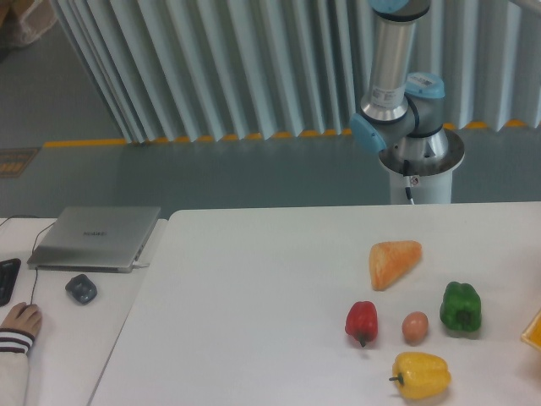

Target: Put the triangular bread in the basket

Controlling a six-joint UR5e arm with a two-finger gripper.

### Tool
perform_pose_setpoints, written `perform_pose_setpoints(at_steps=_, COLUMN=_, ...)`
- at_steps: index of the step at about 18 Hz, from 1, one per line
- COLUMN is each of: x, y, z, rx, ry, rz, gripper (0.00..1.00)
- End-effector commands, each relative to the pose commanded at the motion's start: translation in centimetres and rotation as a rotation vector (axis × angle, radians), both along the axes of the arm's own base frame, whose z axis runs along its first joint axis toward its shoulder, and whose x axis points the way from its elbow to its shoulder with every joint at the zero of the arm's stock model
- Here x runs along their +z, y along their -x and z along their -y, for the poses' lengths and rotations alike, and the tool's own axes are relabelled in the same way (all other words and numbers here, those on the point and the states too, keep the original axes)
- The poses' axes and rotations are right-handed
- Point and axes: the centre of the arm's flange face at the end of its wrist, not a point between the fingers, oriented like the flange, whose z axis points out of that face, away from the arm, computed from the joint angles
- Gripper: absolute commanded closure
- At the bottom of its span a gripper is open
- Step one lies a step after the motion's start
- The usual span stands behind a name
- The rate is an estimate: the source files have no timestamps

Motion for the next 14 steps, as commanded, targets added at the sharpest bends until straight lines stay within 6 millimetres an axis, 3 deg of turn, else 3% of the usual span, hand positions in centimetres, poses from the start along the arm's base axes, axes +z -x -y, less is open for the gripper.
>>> perform_pose_setpoints(at_steps=3, x=-1.1, y=-0.7, z=-0.8, rx=-0.013, ry=0.01, rz=0.016, gripper=0.0)
perform_pose_setpoints(at_steps=8, x=-1.9, y=0.0, z=0.4, rx=0.01, ry=0.014, rz=0.028, gripper=0.0)
perform_pose_setpoints(at_steps=12, x=-4.1, y=-0.8, z=0.5, rx=0.017, ry=-0.065, rz=0.099, gripper=0.0)
perform_pose_setpoints(at_steps=14, x=-4.1, y=-1.2, z=0.2, rx=0.013, ry=-0.072, rz=0.102, gripper=0.0)
